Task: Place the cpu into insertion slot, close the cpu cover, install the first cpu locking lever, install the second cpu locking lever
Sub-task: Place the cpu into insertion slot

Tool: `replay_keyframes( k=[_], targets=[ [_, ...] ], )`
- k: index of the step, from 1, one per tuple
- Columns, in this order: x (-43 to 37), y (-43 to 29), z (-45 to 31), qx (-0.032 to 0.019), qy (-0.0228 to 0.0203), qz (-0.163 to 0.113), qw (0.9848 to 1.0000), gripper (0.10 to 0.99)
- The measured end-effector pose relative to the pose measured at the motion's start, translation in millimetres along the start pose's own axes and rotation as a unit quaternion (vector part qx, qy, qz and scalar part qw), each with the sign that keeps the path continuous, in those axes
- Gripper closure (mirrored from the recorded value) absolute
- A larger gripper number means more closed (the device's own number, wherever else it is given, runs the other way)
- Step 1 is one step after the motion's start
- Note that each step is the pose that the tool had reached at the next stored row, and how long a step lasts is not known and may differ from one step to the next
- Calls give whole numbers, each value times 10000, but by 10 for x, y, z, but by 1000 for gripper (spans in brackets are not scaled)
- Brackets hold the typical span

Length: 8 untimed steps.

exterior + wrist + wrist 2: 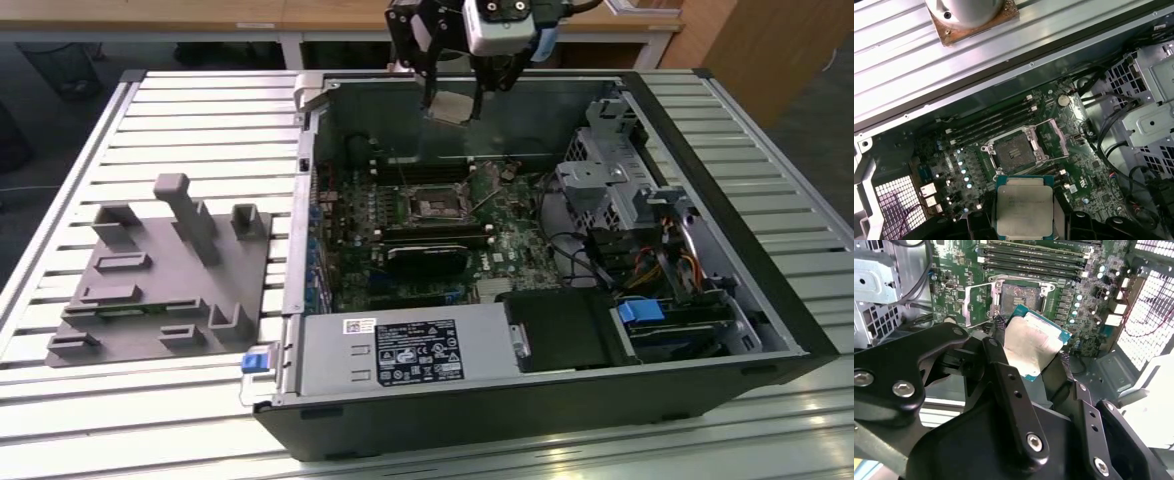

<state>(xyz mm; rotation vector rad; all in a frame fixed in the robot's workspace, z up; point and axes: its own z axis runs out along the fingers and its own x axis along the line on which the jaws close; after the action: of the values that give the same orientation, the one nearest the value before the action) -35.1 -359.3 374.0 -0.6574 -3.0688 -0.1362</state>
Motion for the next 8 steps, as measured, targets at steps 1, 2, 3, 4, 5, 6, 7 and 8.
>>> replay_keyframes(
  k=[1,2,3,4,5,6,7,8],
  targets=[
    [0,0,0,0,-4,41,10000,545],
    [0,0,1,-1,-7,78,10000,545],
    [0,0,1,-1,-10,116,9999,545],
    [0,0,0,-1,-14,154,9999,545],
    [0,0,1,-2,-17,190,9998,545],
    [0,0,1,-2,-20,225,9997,545],
    [0,0,1,-3,-24,272,9996,545],
    [0,0,1,-3,-28,315,9995,545]
  ],
)
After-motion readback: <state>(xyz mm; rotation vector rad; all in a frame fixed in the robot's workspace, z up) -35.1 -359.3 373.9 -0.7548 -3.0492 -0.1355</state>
